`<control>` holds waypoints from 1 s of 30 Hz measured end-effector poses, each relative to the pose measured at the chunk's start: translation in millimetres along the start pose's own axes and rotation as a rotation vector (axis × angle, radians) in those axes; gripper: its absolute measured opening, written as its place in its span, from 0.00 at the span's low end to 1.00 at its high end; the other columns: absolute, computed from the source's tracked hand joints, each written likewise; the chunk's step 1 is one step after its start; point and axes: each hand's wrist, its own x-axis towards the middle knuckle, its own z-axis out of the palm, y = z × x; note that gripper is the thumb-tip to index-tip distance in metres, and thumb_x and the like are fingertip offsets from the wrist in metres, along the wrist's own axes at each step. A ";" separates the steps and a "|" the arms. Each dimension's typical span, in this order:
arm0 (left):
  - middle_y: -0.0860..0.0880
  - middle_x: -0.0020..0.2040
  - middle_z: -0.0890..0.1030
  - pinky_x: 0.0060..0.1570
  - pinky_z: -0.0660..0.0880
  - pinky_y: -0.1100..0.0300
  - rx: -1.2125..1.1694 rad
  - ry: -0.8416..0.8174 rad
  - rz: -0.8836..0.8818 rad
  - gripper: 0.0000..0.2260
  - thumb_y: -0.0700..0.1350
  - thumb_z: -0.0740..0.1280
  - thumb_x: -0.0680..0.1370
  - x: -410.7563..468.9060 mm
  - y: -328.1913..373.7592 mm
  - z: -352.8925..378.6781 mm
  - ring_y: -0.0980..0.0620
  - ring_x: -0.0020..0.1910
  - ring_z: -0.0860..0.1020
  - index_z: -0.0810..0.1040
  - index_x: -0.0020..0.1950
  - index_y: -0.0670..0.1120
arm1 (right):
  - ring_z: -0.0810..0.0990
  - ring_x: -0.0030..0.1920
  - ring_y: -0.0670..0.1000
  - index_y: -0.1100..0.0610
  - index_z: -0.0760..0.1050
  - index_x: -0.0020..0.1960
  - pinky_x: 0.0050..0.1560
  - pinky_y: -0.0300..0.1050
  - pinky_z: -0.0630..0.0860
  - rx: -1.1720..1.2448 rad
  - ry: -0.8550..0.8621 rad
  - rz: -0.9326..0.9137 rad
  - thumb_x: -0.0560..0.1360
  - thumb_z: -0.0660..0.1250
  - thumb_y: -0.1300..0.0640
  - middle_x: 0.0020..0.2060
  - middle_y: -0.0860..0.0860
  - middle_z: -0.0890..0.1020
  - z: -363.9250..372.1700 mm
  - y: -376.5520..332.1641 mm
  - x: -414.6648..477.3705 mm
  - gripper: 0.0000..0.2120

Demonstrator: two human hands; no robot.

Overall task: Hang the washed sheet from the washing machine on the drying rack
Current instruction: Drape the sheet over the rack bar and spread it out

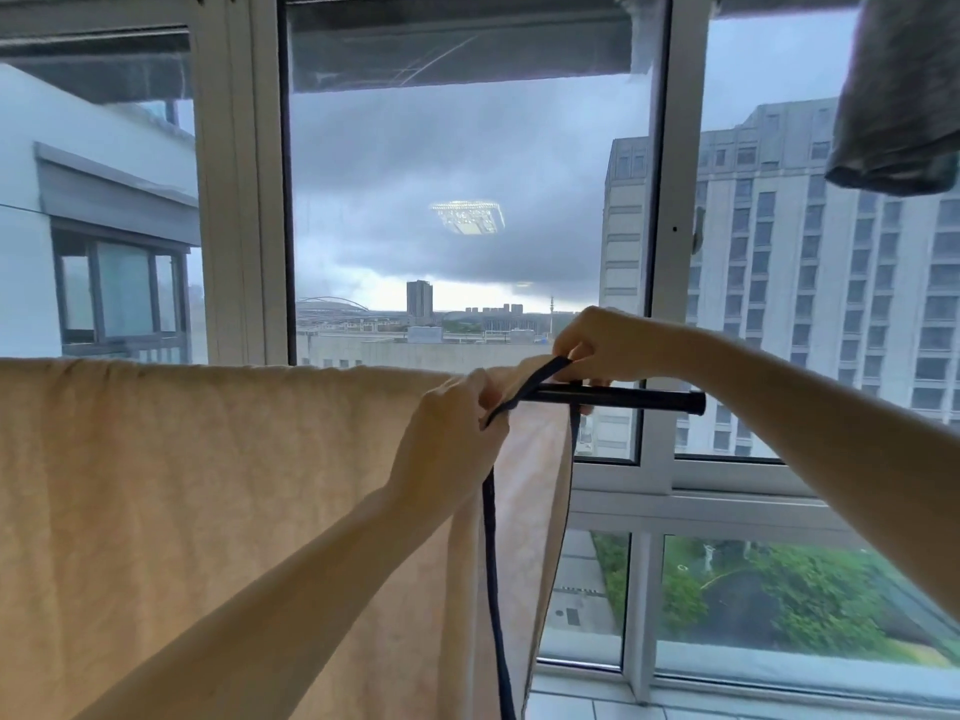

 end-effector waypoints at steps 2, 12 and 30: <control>0.54 0.45 0.74 0.37 0.77 0.63 0.149 0.063 0.091 0.06 0.50 0.70 0.76 -3.1 10.0 5.8 0.56 0.42 0.74 0.79 0.49 0.49 | 0.82 0.30 0.47 0.55 0.79 0.43 0.35 0.37 0.79 -0.090 0.072 -0.028 0.75 0.69 0.54 0.31 0.47 0.83 -2.2 6.0 -9.1 0.05; 0.54 0.41 0.83 0.37 0.80 0.60 -0.023 0.000 0.245 0.05 0.45 0.68 0.78 -11.7 68.6 52.3 0.58 0.33 0.79 0.82 0.52 0.47 | 0.82 0.30 0.42 0.55 0.79 0.45 0.36 0.37 0.80 -0.023 0.307 -0.004 0.72 0.72 0.58 0.32 0.46 0.83 -15.2 61.6 -50.8 0.03; 0.44 0.32 0.69 0.34 0.63 0.55 -0.788 -0.157 -0.516 0.14 0.45 0.59 0.82 15.3 82.4 72.8 0.49 0.33 0.67 0.76 0.41 0.40 | 0.82 0.43 0.53 0.61 0.80 0.56 0.48 0.53 0.80 1.239 0.213 0.271 0.74 0.66 0.56 0.45 0.56 0.83 59.6 115.4 -76.4 0.14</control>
